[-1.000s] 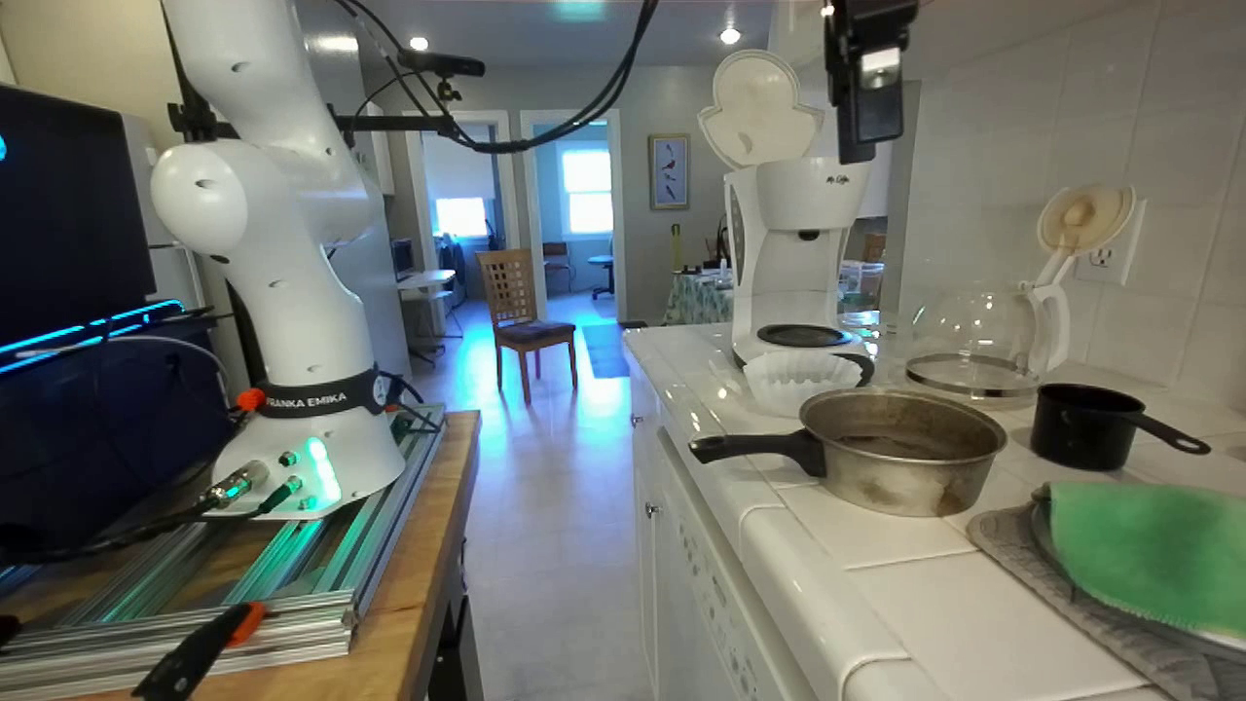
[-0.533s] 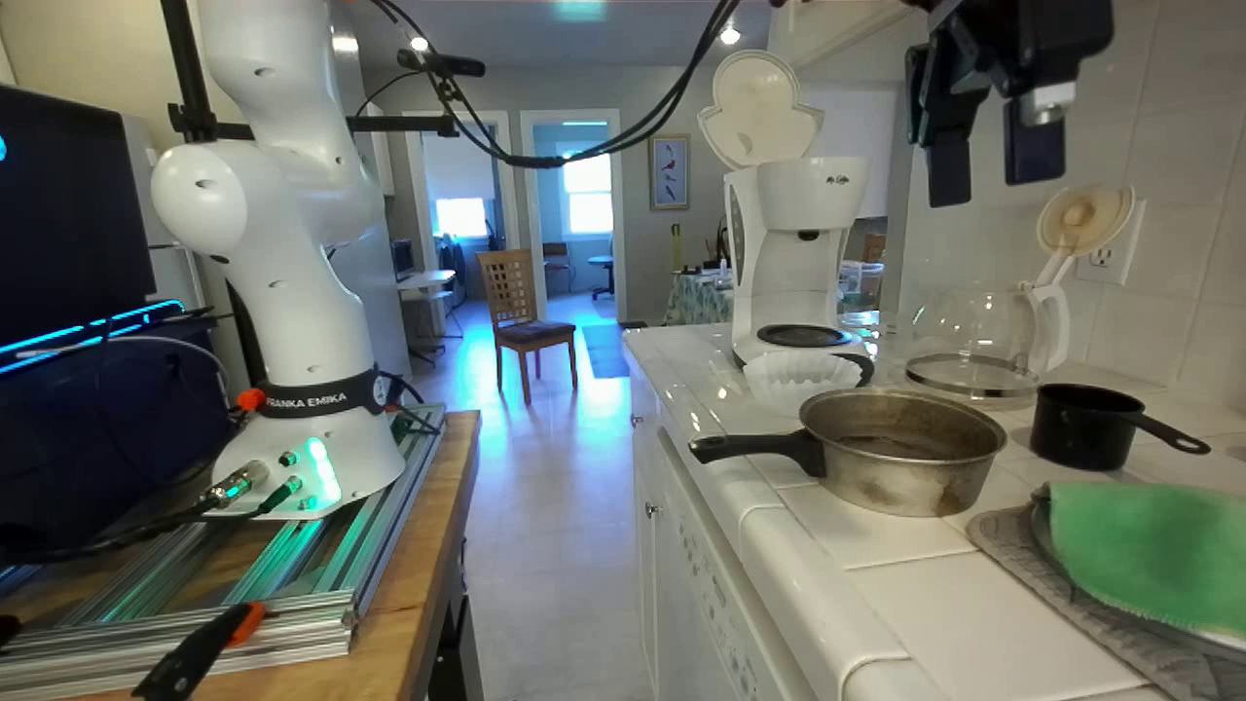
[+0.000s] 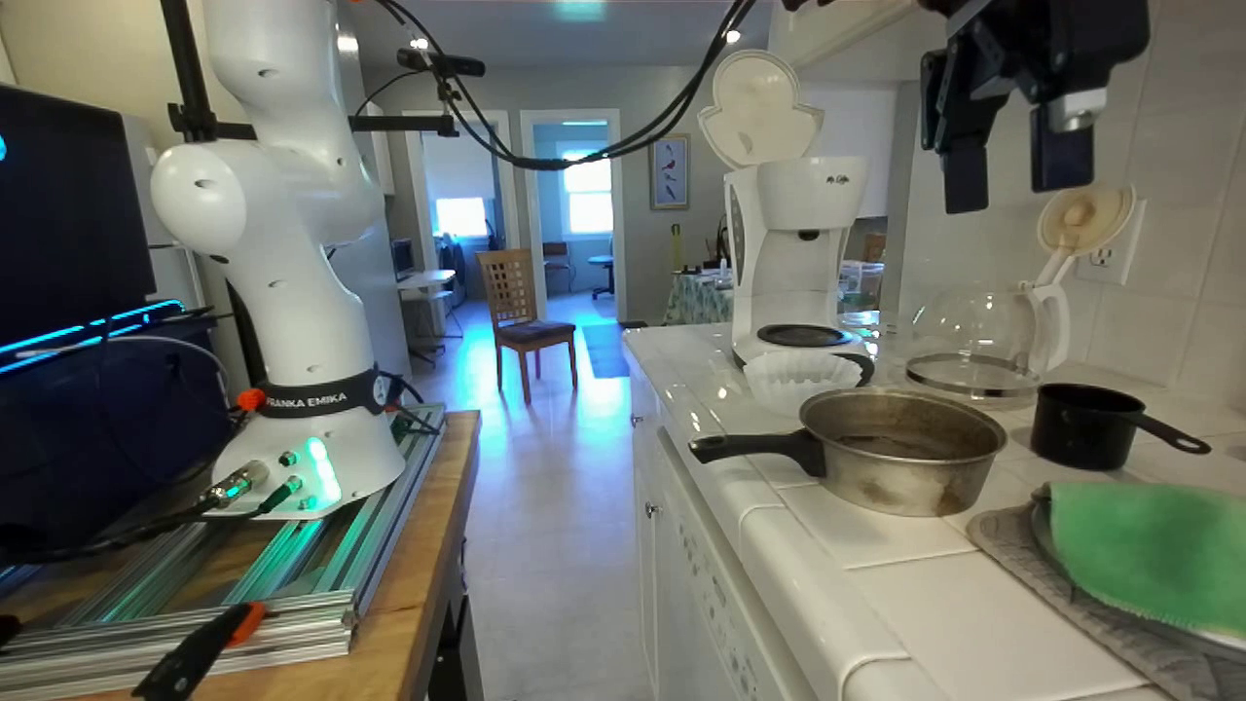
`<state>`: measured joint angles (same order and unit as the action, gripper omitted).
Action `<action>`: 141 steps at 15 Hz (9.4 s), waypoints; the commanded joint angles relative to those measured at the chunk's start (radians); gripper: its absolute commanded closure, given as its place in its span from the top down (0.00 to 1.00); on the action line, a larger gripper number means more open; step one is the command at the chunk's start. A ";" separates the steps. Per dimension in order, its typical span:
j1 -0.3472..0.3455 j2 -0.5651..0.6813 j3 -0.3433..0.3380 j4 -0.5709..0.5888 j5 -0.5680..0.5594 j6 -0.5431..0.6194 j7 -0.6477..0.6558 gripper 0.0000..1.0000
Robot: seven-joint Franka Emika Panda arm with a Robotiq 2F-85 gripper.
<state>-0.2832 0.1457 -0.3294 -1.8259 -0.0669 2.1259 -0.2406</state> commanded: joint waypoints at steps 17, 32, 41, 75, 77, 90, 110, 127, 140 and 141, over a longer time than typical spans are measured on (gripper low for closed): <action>-0.091 0.147 0.027 0.149 0.117 0.079 -0.095 1.00; -0.224 0.502 0.160 0.536 0.286 -0.099 -0.140 1.00; -0.195 0.683 0.155 0.730 0.219 -0.225 -0.012 1.00; -0.147 0.790 0.085 0.897 0.221 -0.231 0.020 0.07; -0.140 0.775 0.082 0.893 0.219 -0.235 0.017 0.07; -0.070 0.521 0.084 0.679 0.229 -0.282 -0.029 0.07; -0.021 0.414 0.157 0.501 0.191 -0.295 -0.070 0.07; 0.055 0.281 0.202 0.228 0.097 -0.145 -0.046 0.07; 0.066 0.164 0.195 -0.052 0.063 0.112 -0.043 0.07; 0.064 0.164 0.195 -0.057 0.065 0.120 -0.049 0.07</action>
<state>-0.2186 0.3521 -0.1331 -1.8237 0.0185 2.2026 -0.3025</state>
